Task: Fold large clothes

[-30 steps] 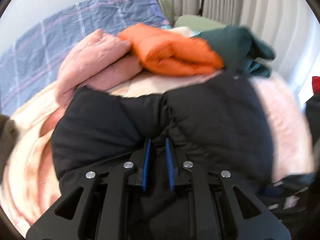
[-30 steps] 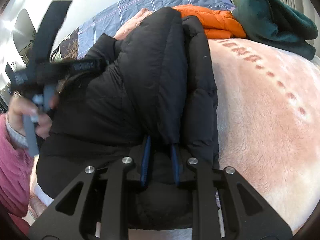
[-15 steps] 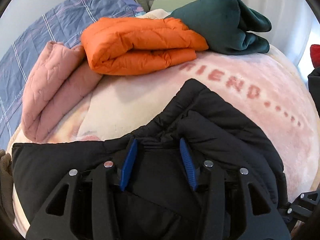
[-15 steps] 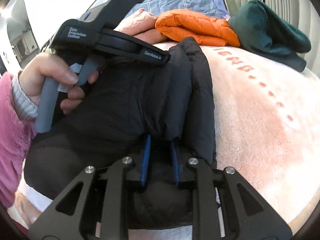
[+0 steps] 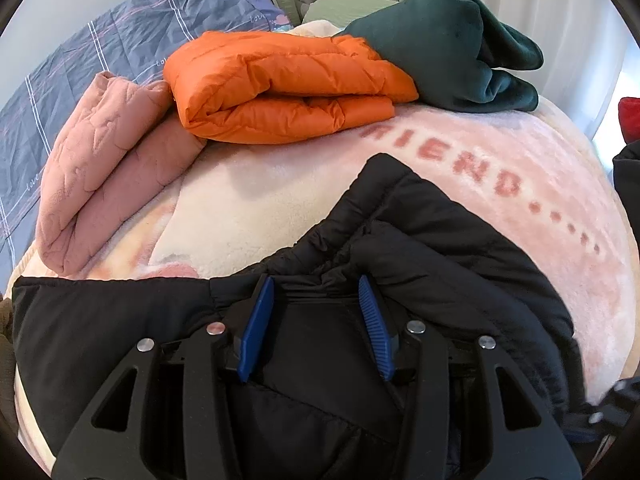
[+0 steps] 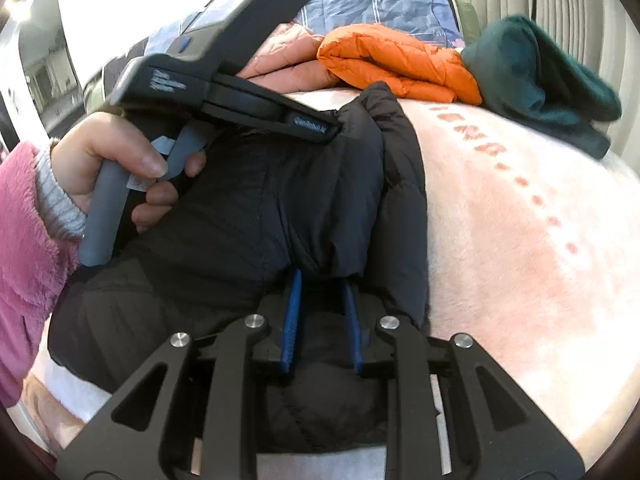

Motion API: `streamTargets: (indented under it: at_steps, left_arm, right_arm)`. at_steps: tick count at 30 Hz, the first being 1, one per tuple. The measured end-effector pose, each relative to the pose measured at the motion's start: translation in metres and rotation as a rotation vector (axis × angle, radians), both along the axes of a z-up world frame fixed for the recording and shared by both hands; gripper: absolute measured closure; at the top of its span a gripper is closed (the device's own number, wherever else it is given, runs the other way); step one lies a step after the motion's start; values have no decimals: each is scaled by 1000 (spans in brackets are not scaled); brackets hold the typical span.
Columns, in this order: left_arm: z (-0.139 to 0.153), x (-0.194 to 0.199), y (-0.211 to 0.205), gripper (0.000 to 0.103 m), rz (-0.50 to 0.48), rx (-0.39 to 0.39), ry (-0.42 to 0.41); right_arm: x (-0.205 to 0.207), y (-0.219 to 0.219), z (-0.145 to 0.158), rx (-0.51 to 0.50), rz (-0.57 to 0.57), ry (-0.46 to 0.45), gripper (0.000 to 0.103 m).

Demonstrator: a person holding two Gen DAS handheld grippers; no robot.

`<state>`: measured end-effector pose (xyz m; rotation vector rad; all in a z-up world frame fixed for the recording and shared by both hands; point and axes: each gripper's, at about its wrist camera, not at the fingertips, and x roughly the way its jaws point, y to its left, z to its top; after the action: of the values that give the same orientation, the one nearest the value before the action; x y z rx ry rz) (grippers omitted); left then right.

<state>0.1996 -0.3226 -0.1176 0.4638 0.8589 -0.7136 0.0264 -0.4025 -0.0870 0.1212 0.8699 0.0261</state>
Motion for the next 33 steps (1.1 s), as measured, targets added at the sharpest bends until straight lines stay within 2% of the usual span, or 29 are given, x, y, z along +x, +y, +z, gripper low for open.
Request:
streamTargets:
  at_steps: [3, 4, 6, 8, 10, 11, 13, 15, 17, 18, 21, 24, 26, 28, 29, 31, 32, 33]
  left_arm:
    - [3, 2, 4, 57, 6, -30, 21]
    - [4, 3, 7, 57, 6, -51, 29]
    - [5, 5, 11, 57, 10, -72, 47]
    - [5, 7, 12, 57, 14, -85, 62]
    - [5, 8, 13, 57, 14, -91, 68]
    - [6, 9, 13, 57, 15, -95, 72]
    - [5, 8, 12, 57, 11, -94, 71]
    - [5, 6, 10, 57, 8, -84, 58]
    - [5, 7, 11, 57, 9, -87, 61]
    - [5, 7, 12, 57, 9, -92, 64]
    - [5, 7, 13, 57, 10, -104, 66]
    - [5, 7, 13, 57, 9, -101, 64]
    - [5, 7, 13, 57, 10, -99, 62]
    - [5, 7, 13, 57, 10, -101, 63]
    - [5, 7, 13, 57, 11, -101, 64]
    - [5, 6, 14, 57, 10, -103, 65]
    - [5, 6, 14, 56, 8, -108, 69]
    - [6, 6, 14, 56, 3, -113, 75]
  right_arm:
    - [1, -9, 42, 50, 14, -98, 77]
    - [5, -14, 57, 64, 22, -145, 79]
    - [17, -19, 69, 120, 34, -170, 84]
    - [31, -18, 65, 169, 55, -153, 87]
    - [44, -12, 43, 116, 27, -70, 87]
    - [45, -12, 27, 110, 5, -20, 87]
    - [34, -21, 15, 155, -17, 0, 89]
    - [16, -31, 23, 167, -31, -15, 88]
    - [-3, -43, 38, 148, -57, -41, 68]
    - [-12, -47, 45, 117, -78, -58, 65]
    - [-33, -63, 71, 42, -145, -129, 65]
    - [-39, -73, 88, 103, -119, -210, 67]
    - [-33, -59, 91, 154, -26, -249, 74]
    - [-20, -43, 81, 150, 43, -251, 77]
    - [-11, -36, 72, 145, 45, -223, 77]
    - [14, -28, 29, 164, 30, -68, 78]
    - [24, -26, -2, 180, 24, 4, 80]
    - [24, -27, -17, 193, 25, -7, 80]
